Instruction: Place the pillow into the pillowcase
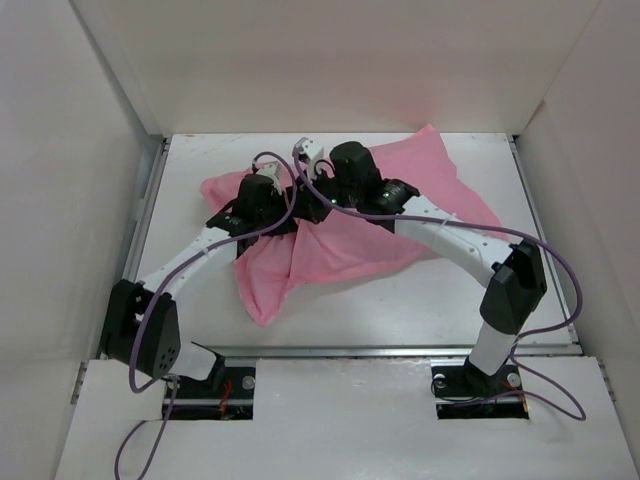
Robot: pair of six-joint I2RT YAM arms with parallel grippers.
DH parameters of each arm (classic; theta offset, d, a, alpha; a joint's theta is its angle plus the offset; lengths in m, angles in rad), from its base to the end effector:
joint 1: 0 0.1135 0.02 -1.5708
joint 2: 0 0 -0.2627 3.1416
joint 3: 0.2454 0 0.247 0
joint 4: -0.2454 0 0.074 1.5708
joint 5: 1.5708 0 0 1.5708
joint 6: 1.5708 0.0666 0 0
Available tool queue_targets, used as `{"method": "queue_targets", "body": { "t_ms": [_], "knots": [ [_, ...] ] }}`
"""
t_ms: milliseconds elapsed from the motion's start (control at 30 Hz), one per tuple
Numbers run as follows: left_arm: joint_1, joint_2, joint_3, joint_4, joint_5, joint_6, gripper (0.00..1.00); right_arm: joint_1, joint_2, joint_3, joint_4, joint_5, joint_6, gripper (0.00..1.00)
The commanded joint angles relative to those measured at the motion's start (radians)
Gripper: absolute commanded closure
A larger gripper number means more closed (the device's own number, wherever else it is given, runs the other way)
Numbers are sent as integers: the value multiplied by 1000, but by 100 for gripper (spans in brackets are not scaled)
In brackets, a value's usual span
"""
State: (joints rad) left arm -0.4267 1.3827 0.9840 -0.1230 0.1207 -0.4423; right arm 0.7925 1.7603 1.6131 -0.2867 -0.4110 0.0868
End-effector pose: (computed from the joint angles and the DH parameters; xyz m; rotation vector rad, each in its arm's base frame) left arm 0.3030 -0.1466 0.2640 0.0585 2.1547 -0.6428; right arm 0.2884 0.3305 0.3389 -0.9803 1.8593 0.9594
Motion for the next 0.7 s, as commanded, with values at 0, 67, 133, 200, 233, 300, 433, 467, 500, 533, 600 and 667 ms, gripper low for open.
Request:
{"method": "queue_targets", "body": {
  "t_ms": [0, 67, 133, 200, 233, 300, 433, 467, 500, 533, 600, 667],
  "knots": [
    [-37, 33, 68, 103, 115, -3, 32, 13, -62, 67, 38, -49, 18, 100],
    [-37, 33, 79, 82, 91, -3, 18, 13, -62, 67, 38, -49, 18, 100],
    [-37, -6, 79, 33, 34, -15, 0, 13, -71, 67, 29, -58, 18, 100],
    [-37, -97, 70, -44, -25, -33, 0, 13, -82, 67, 29, -58, 18, 100],
    [-37, -135, 70, -75, -95, -42, 0, 13, -82, 58, 29, -58, 18, 100],
    [-37, -215, 70, -156, -183, -85, 0, 13, -82, 57, 29, -49, 18, 100],
    [-37, -448, 70, -389, -390, -189, 0, 13, -61, 57, 29, -49, 18, 100],
    [-37, -483, 70, -414, -447, -209, 0, 13, -61, 57, 20, -49, 18, 100],
    [-37, -517, 70, -434, -470, -231, 0, 13, -52, 57, 20, -69, 18, 100],
    [-37, -548, 70, -449, -486, -255, 0, 13, -42, 57, 20, -69, 18, 100],
    [-37, -623, 61, -471, -519, -271, 0, 13, -32, 57, 20, -97, 18, 100],
    [-37, -668, 50, -471, -520, -280, 0, 13, -21, 57, 20, -127, 18, 100]
  ]
}}
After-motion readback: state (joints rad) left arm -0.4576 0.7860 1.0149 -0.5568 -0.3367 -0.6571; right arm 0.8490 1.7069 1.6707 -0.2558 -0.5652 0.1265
